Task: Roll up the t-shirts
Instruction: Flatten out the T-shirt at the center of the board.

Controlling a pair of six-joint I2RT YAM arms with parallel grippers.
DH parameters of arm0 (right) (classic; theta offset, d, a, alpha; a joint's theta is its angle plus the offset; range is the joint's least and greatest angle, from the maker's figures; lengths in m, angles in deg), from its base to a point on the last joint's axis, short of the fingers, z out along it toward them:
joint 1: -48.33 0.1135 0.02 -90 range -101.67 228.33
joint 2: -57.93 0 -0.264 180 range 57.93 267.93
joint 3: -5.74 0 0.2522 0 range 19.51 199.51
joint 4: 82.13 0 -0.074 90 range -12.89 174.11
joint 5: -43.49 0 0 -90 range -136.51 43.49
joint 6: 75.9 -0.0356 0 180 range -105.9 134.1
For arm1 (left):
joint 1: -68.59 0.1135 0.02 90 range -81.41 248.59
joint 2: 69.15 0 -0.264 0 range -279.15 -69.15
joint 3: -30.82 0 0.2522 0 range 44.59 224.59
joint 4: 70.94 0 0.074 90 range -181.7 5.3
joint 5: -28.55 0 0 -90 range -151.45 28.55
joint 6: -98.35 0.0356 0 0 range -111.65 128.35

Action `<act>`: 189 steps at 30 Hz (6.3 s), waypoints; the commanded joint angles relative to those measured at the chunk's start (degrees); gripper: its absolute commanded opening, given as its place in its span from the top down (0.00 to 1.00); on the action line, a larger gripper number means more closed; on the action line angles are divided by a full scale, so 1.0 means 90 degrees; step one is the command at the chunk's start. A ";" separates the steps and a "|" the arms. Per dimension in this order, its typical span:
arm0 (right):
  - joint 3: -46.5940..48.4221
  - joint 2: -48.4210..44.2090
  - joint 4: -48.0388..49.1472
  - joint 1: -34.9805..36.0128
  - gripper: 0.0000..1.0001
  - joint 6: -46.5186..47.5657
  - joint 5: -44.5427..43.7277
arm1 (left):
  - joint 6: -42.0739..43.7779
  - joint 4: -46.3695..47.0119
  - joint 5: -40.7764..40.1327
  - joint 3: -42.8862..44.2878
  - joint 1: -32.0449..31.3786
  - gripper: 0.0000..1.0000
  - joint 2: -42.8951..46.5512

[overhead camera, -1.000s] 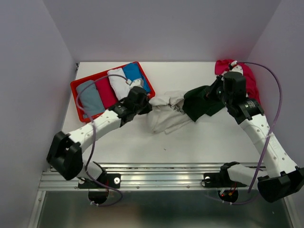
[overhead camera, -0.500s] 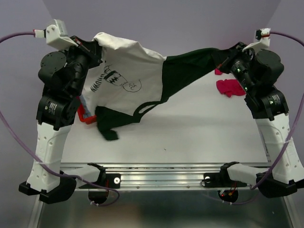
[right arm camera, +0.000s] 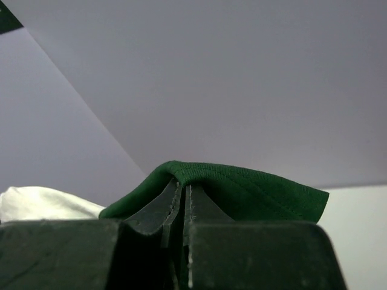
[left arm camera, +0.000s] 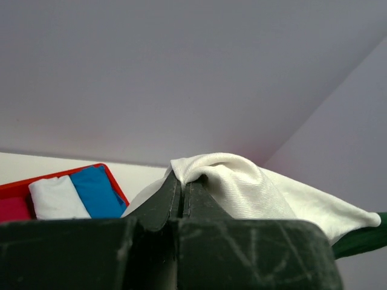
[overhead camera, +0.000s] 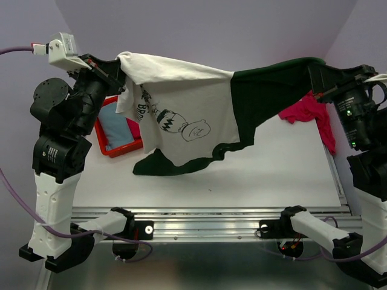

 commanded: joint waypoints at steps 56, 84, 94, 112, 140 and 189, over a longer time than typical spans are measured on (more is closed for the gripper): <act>-0.5737 0.1658 0.0472 0.0743 0.20 -0.1113 0.0414 | -0.0685 0.0985 0.0770 -0.5455 -0.0586 0.30 -0.0502; -0.7330 0.1796 -0.0259 0.1255 0.99 -0.2990 -0.1559 | -0.1760 0.2694 0.0886 -0.6551 -0.2667 1.00 -0.3060; -0.6598 0.0320 -0.1695 0.0786 0.99 -0.3205 -0.3053 | -0.2013 0.2460 0.1326 -0.5682 -0.3858 1.00 -0.3080; -0.6403 -0.0130 -0.2301 0.0786 0.55 -0.3177 -0.3649 | -0.2454 0.0714 0.0712 -0.4608 -0.4768 0.28 -0.2407; -0.5631 0.0310 -0.1295 0.0786 0.06 -0.1897 -0.2400 | -0.0852 0.0116 0.0115 -0.5291 0.0448 0.40 -0.2347; -0.5709 0.0681 -0.0934 0.0786 0.03 -0.1750 -0.1687 | -0.0931 -0.0665 -0.2600 -0.2499 0.2497 0.43 -0.5052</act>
